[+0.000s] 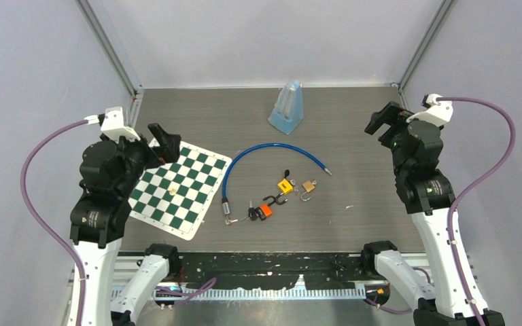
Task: Lock with the key
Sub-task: Pick up the lock from the center of the board.
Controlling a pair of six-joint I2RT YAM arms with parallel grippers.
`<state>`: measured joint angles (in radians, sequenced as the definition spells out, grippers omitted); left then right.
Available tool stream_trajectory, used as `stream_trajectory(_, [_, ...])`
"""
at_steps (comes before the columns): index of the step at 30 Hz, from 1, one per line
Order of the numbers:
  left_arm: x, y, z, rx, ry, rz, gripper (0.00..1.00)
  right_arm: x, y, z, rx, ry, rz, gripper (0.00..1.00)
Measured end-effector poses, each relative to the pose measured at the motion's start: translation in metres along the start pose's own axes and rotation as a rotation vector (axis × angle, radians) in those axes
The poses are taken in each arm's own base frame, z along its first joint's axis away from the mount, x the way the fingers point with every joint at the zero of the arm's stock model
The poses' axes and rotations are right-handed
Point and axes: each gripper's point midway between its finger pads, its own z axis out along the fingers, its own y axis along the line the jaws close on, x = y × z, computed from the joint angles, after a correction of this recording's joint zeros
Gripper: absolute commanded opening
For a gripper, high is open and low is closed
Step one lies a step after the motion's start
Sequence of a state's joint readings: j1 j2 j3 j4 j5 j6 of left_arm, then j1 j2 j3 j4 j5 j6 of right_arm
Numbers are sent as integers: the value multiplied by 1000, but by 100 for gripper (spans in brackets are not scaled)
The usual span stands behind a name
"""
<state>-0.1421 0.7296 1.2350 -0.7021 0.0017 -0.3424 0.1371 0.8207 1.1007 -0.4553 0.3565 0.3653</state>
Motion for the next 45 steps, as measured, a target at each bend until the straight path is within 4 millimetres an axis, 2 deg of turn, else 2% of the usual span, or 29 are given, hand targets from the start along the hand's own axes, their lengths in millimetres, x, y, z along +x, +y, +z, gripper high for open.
stream_trajectory(6, [41,-11,2,103,94,-13,97,41,13,-3,-83,170,11,96])
stream_trajectory(10, [74,-23,7,188,203,-68,93,91,10,-6,-97,333,6,100])
stream_trajectory(14, [150,-21,10,212,400,-179,90,145,8,-19,-97,502,-23,93])
stream_trajectory(17, [220,-11,4,169,573,-265,89,183,15,-39,-133,607,-60,88])
stream_trajectory(20, [263,-4,-6,137,672,-319,87,206,22,-55,-165,671,-89,86])
stream_trajectory(22, [279,-4,-10,132,705,-338,87,214,26,-61,-176,691,-100,86])
stream_trajectory(24, [292,-4,-12,124,731,-350,87,220,29,-63,-176,703,-109,87])
stream_trajectory(27, [302,-6,-9,116,742,-362,86,225,29,-62,-166,714,-125,88])
stream_trajectory(34, [317,-11,12,86,758,-324,83,227,25,-54,-138,698,-166,88])
stream_trajectory(38, [335,-7,21,9,824,-235,73,229,20,-48,-117,692,-205,88])
stream_trajectory(45, [334,1,53,-162,845,-157,65,229,18,-40,-90,678,-239,88])
